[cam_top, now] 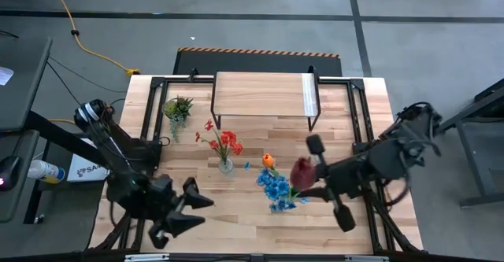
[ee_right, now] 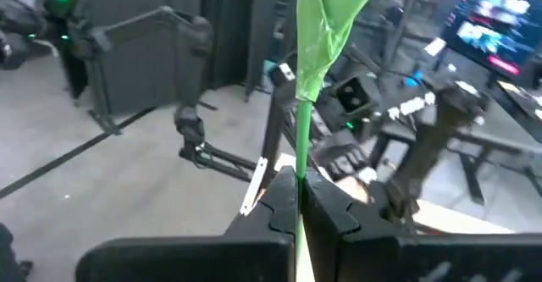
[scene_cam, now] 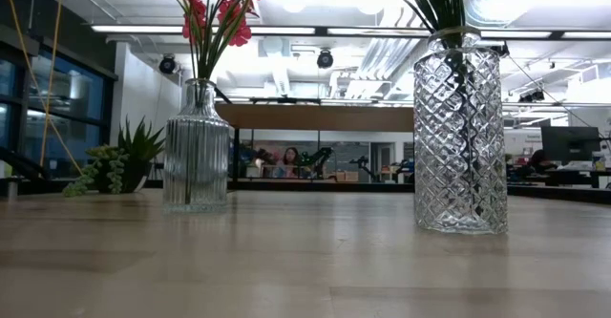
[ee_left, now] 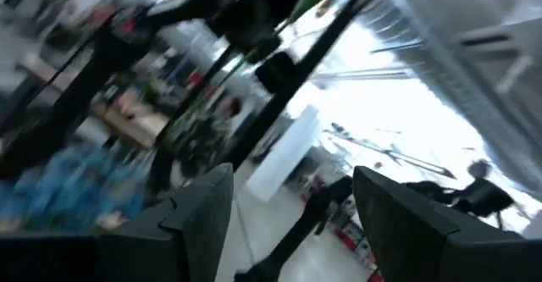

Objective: Pick and place flowers into a vace then onto a shelf
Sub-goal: Put the dark red flower into the left transparent vase

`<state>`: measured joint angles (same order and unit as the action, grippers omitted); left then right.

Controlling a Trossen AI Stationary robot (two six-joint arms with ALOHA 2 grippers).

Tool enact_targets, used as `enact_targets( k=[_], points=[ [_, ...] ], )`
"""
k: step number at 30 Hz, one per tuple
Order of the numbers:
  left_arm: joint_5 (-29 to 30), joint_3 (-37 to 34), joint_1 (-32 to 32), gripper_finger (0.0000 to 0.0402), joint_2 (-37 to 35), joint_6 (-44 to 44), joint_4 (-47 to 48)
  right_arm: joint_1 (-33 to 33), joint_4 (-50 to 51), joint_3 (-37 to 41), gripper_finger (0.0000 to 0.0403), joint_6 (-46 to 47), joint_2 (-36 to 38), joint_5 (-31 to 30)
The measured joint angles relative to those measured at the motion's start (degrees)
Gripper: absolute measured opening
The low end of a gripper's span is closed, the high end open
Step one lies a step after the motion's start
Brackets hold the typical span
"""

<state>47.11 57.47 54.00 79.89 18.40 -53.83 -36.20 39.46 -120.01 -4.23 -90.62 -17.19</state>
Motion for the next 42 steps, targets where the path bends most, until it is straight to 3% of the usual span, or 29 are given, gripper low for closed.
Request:
enact_targets(
  k=[3, 10, 16, 24, 42],
  points=[
    [-2.7, 0.0, 0.0, 0.0278, -1.6, -5.1, -1.8, 2.7, -0.4, -5.0, 0.0, -1.8, -3.6, 6.5],
    [-2.9, 0.0, 0.0, 0.0278, -3.6, -13.8, -1.7, 8.7, -2.1, -14.8, 0.0, -1.3, -12.7, 24.0],
    [-2.0, 0.0, 0.0, 0.0278, -3.7, -17.2, -1.7, 13.4, -12.0, -12.6, 0.0, 4.2, -16.6, 36.7],
    [-1.1, 0.0, 0.0, 0.0278, -3.7, -17.6, -0.1, 16.6, -20.6, -12.6, 0.0, 8.8, -20.1, 43.2],
    [-1.2, 0.0, 0.0, 0.0278, -3.7, -17.5, 3.0, 21.3, -29.4, -12.6, 0.0, 15.3, -27.2, 44.5]
  ],
)
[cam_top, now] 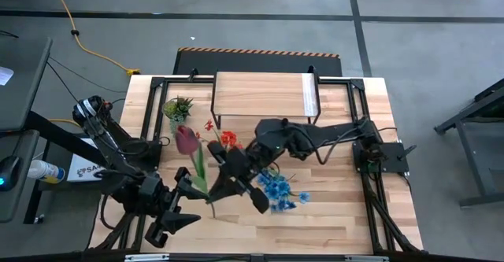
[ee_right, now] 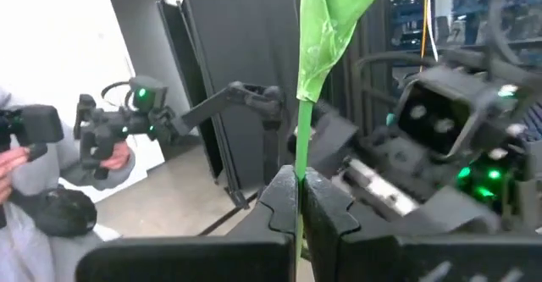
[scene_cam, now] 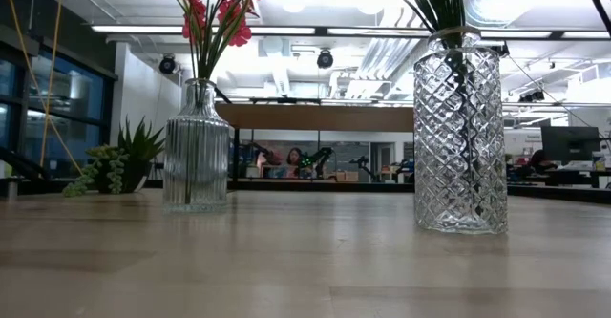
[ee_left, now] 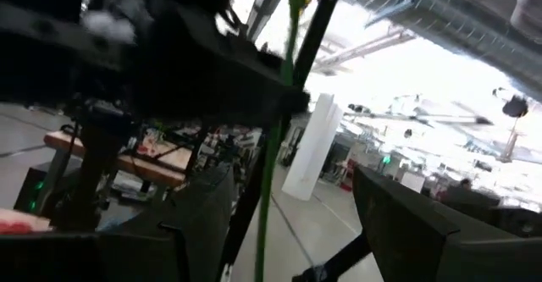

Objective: Pick and place flowers into a vace then onto a shelf
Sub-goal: Put the dark red flower into the left transparent vase

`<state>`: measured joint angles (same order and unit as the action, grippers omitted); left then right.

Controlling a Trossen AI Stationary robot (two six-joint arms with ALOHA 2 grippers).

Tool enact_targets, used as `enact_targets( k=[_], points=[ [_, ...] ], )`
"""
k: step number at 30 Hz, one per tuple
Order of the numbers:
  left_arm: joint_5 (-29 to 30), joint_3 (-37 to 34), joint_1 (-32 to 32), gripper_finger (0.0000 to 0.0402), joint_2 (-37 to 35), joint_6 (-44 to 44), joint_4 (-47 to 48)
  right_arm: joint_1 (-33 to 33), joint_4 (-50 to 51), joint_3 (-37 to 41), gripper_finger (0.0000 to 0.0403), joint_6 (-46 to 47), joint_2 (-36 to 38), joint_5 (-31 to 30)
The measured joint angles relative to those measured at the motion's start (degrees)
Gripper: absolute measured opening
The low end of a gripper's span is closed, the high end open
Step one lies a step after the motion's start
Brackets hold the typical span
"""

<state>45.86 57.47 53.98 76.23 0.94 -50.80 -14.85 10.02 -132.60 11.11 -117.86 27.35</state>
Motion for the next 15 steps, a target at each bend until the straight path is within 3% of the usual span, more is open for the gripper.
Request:
enact_targets(
  k=[15],
  points=[
    [4.9, 0.0, 0.0, 0.0278, 0.0, 0.9, 2.0, 0.2, -4.3, 0.0, 0.0, 2.7, -1.5, -0.2]
  ],
)
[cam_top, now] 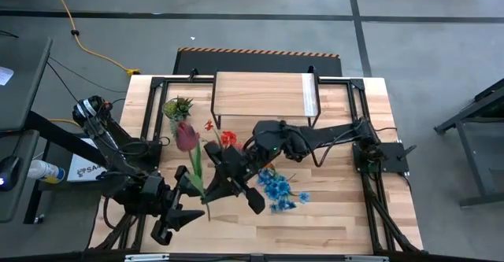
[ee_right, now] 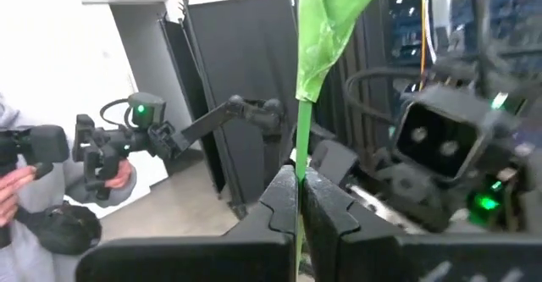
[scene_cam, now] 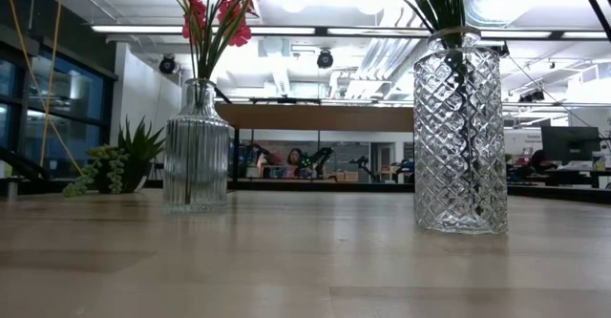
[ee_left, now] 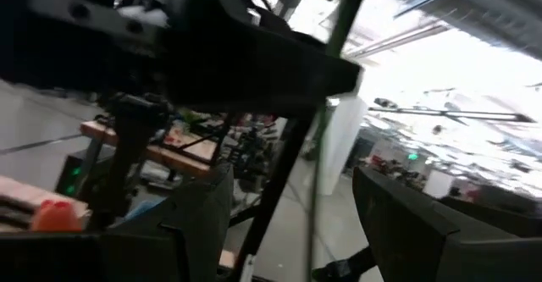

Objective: Pick and place flowers into a vace then onto a shelf
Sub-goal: Put the dark red flower into the left transparent vase

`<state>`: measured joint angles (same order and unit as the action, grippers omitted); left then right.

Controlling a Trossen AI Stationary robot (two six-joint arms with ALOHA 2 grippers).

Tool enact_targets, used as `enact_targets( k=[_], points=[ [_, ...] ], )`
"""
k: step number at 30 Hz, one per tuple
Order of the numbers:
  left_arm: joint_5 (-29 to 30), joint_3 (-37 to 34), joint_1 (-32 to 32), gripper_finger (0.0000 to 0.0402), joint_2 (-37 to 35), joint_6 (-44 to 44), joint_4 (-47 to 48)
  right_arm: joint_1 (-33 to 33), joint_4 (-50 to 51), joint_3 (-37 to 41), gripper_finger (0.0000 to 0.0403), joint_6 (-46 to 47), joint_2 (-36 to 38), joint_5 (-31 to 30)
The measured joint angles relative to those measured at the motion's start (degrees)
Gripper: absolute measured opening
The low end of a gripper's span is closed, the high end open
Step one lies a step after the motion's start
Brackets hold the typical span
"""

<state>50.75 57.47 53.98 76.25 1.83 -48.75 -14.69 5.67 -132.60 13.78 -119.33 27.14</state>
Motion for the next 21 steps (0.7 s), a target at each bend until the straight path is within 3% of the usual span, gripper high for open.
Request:
enact_targets(
  k=[21],
  points=[
    [2.6, 0.0, 0.0, 0.0277, 0.0, 0.2, 0.9, -1.0, -3.5, 0.0, 0.0, 2.7, -2.7, -2.0]
  ],
)
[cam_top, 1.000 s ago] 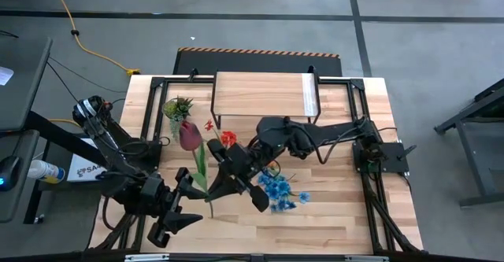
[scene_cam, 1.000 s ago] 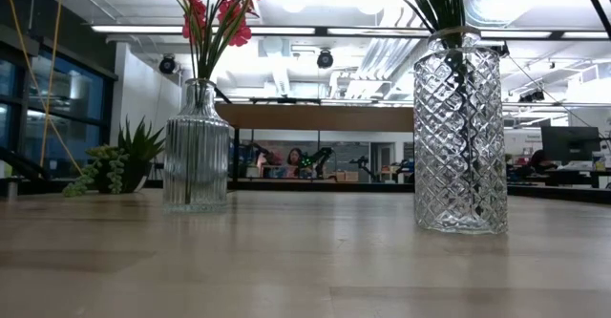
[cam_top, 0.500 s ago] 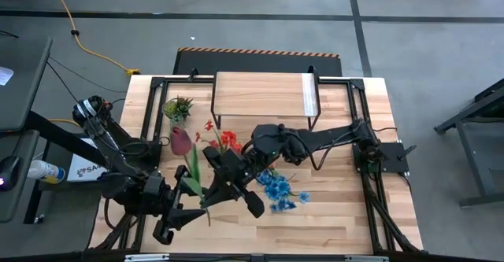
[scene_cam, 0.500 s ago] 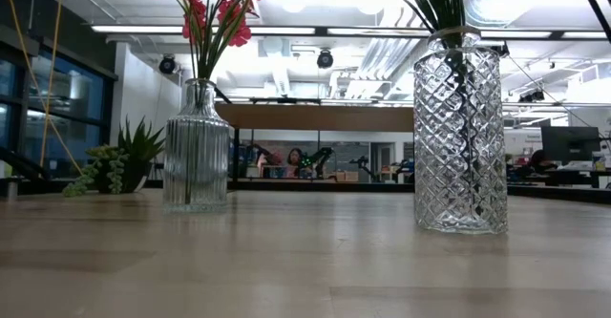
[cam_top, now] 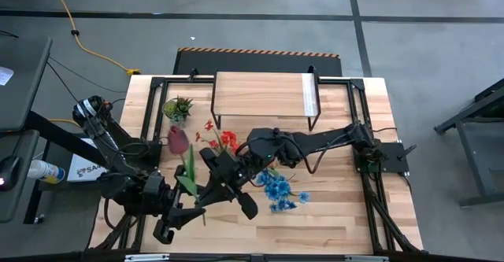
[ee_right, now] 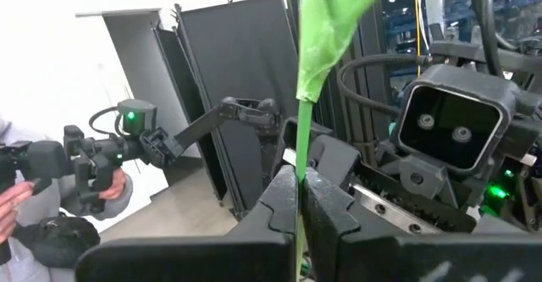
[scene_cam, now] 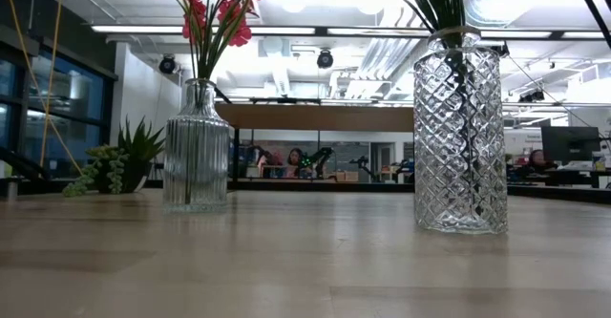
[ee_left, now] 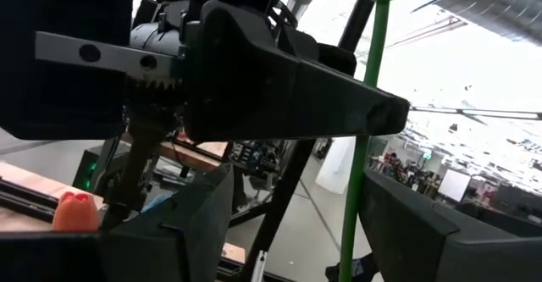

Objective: Pick and place flowers into a vace then onto a shelf
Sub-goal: Put the dark red flower into the left transparent vase

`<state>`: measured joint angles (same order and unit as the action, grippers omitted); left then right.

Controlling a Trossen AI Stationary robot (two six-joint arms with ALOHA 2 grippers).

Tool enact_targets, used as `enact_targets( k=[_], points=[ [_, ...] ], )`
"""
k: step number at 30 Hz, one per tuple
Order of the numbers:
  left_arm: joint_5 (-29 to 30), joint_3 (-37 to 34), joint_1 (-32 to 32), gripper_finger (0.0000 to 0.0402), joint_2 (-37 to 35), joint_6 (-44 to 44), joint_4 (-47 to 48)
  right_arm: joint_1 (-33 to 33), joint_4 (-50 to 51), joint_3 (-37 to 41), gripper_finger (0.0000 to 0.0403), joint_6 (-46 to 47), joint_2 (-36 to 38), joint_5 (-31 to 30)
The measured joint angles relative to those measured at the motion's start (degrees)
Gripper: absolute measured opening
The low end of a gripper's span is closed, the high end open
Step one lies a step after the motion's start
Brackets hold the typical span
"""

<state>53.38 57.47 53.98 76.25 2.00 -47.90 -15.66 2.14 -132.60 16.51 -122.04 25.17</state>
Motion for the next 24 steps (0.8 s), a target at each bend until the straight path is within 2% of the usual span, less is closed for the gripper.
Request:
enact_targets(
  k=[4, 8, 13, 19, 24],
  points=[
    [0.0, 0.0, 0.0, 0.0256, 0.0, 0.0, 0.1, 0.0, -0.3, 0.0, 0.0, 0.0, 0.0, -0.1],
    [0.0, 0.0, 0.0, 0.0212, 0.0, 0.0, 1.4, 0.0, 0.0, 0.0, 0.0, 0.0, 0.0, 0.0],
    [-0.2, 0.0, 0.0, 0.0141, 0.0, 0.0, 1.4, 0.1, 0.0, 0.0, 0.0, 0.0, 0.0, -0.2],
    [-0.5, 0.1, 0.1, 0.0032, 0.0, -0.7, 1.4, 0.2, 0.0, 0.0, 0.0, 0.0, 0.0, -0.6],
    [-0.5, 0.1, 0.1, 0.0031, -0.1, -1.8, 1.4, 0.3, 0.1, 0.0, 0.0, 0.1, 0.0, -0.3]
  ],
)
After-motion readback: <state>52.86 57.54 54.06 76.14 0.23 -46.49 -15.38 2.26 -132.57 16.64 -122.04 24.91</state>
